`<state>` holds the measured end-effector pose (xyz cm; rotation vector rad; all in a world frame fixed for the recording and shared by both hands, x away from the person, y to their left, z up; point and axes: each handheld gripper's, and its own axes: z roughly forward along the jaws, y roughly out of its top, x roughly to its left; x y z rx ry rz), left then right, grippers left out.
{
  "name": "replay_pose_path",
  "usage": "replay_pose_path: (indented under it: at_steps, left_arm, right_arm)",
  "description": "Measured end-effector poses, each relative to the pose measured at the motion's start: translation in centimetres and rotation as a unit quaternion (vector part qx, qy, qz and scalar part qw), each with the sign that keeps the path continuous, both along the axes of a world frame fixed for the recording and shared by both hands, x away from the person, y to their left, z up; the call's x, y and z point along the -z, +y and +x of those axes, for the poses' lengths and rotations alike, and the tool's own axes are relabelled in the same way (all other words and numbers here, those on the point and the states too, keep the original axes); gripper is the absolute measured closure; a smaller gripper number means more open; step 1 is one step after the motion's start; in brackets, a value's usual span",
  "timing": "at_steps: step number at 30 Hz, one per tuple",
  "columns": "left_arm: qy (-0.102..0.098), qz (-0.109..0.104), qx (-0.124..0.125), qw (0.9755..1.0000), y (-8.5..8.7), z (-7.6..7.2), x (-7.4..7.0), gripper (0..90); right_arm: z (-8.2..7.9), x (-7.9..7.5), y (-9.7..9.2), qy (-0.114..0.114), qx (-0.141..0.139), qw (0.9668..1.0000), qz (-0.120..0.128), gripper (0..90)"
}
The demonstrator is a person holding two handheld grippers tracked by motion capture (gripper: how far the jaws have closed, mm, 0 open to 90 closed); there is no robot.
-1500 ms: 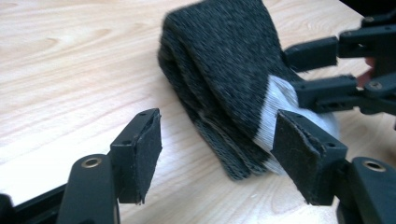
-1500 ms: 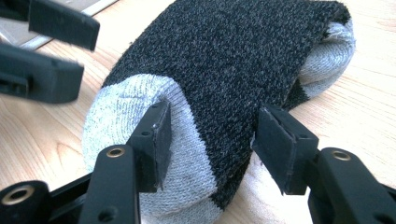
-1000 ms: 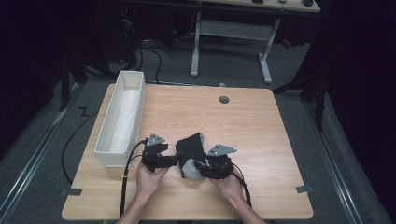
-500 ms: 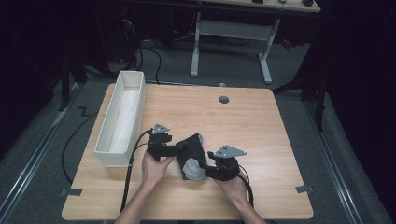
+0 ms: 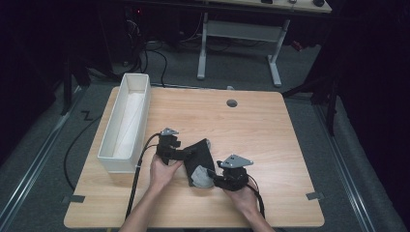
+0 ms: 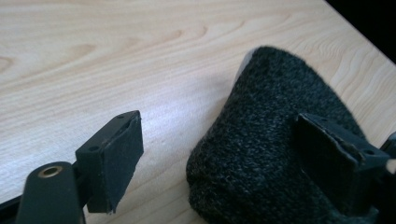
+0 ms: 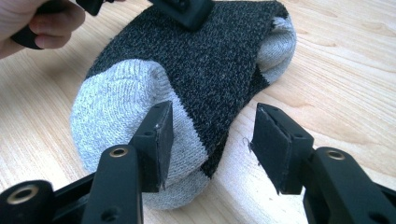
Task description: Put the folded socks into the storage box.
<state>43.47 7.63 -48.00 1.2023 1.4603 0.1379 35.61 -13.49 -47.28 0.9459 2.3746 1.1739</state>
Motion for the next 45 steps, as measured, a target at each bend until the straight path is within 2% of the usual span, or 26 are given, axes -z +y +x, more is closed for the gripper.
replay_pose_path:
  at_steps: [5, 11, 14, 18, 24, 26, 31, 37, 42, 45]
  left_arm:
    - [0.004, 0.012, 0.011, 0.9999, -0.5, 0.0, 0.7, 16.1]
    - [0.019, 0.013, 0.023, 0.9995, -0.7, 0.2, 1.3, 16.5]
    - [0.029, 0.010, 0.026, 0.9992, -0.8, 0.4, 1.6, 18.0]
    - [0.029, 0.012, 0.034, 0.9989, -1.0, 0.4, 1.7, 21.2]
    - [0.033, -0.001, 0.048, 0.9983, -1.0, 0.1, 1.6, 30.9]
    - [0.036, -0.008, 0.052, 0.9980, -0.9, 0.1, 1.6, 35.7]
    - [0.049, -0.029, 0.057, 0.9968, -0.6, 0.2, 1.5, 40.9]
    - [0.047, -0.030, 0.062, 0.9965, -0.4, -0.1, 1.2, 48.6]
    - [0.030, -0.013, 0.064, 0.9974, -0.6, -0.6, 0.7, 54.5]
    - [0.014, -0.006, 0.062, 0.9980, -0.6, -1.2, -0.1, 56.5]
  right_arm:
    - [0.1, 0.2, -0.2, 0.000, -0.001, 1.0000, -0.002, 47.8]
    - [0.1, 0.4, -0.3, -0.004, -0.002, 1.0000, -0.004, 47.7]
    - [0.2, 0.6, -0.6, 0.000, -0.001, 1.0000, 0.002, 47.6]
    - [0.4, 0.6, -0.7, 0.004, -0.002, 1.0000, 0.004, 47.2]
    - [0.7, 0.6, -0.7, 0.009, -0.003, 0.9999, 0.003, 44.9]
    - [0.9, 0.6, -0.8, 0.014, -0.004, 0.9999, 0.008, 43.9]
    - [1.3, 0.7, -1.2, 0.027, -0.006, 0.9994, 0.019, 42.9]
    - [1.6, 0.8, -1.4, 0.035, -0.007, 0.9990, 0.026, 42.1]
    - [1.5, 0.8, -1.4, 0.030, -0.008, 0.9992, 0.026, 41.2]
    - [1.4, 0.7, -1.5, 0.027, -0.009, 0.9992, 0.028, 40.4]
